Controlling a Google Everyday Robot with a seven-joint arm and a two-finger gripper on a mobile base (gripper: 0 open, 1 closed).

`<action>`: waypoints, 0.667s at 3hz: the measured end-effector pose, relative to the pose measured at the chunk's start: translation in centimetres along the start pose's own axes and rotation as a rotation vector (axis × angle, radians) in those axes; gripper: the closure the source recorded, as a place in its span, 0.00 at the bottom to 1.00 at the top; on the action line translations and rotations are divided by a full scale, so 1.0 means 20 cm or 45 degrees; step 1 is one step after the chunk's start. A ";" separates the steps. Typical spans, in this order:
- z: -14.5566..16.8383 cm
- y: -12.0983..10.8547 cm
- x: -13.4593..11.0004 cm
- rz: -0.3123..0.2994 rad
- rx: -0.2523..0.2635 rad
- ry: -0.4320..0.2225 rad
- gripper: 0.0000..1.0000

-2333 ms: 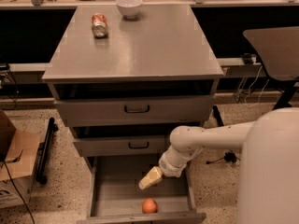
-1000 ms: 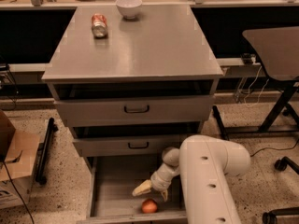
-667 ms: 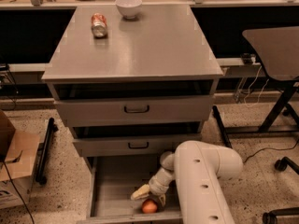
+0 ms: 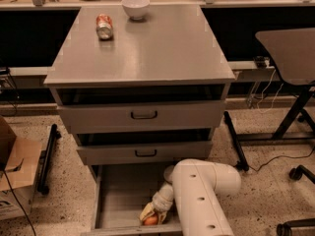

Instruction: Pick orange from bottom drawer and place on counter

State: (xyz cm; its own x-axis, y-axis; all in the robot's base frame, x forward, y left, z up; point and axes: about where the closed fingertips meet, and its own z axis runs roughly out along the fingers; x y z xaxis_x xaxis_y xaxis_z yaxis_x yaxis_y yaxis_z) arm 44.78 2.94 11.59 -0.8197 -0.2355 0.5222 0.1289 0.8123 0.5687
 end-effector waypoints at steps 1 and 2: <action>0.01 0.00 0.01 0.006 -0.002 0.010 0.73; -0.07 0.06 0.04 -0.007 0.031 -0.039 0.96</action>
Offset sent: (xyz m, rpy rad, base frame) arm 0.0282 -0.0031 0.0821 -0.0805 -0.1660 -0.0107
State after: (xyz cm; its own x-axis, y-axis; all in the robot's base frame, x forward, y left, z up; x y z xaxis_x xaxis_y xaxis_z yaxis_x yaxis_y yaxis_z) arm 45.19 3.03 13.64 -0.8372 -0.2238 0.4990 0.1109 0.8240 0.5557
